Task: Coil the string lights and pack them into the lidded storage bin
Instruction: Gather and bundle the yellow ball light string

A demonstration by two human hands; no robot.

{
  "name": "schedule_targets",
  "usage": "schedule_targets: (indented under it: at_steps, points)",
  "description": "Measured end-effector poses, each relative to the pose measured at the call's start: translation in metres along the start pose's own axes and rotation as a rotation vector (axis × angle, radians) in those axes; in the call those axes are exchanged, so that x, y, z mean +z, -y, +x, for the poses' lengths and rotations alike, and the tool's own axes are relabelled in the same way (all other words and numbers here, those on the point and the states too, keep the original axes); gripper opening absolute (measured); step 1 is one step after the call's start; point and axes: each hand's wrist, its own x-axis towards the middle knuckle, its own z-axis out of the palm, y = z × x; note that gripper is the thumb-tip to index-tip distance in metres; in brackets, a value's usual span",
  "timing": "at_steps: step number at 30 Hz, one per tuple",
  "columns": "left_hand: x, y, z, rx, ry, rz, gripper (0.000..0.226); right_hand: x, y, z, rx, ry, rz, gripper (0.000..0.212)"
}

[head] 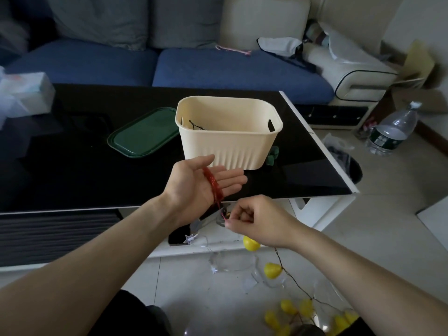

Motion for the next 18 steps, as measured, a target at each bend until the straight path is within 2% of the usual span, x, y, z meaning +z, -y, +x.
schedule_targets:
  at_steps: [5,8,11,13,15,18]
  points:
    - [-0.004,0.004,0.007,-0.086,0.009,0.05,0.066,-0.006,0.011,-0.007,-0.088,0.038,0.093,0.008]
    - [-0.004,0.011,0.009,-0.173,0.015,0.225,0.061,-0.01,0.015,-0.01,-0.13,-0.031,0.136,0.009]
    - [0.0,0.02,0.011,-0.206,0.121,0.419,0.065,-0.015,0.014,-0.013,-0.144,-0.124,0.162,0.006]
    - [0.006,0.025,0.009,-0.211,0.162,0.522,0.058,-0.019,0.013,-0.014,-0.134,-0.197,0.124,0.004]
    - [0.012,0.028,0.006,-0.207,0.191,0.621,0.052,-0.023,0.013,-0.014,-0.125,-0.245,0.054,0.012]
    - [0.012,0.034,0.006,-0.241,0.231,0.768,0.056,-0.03,0.012,-0.014,-0.121,-0.25,0.031,0.027]
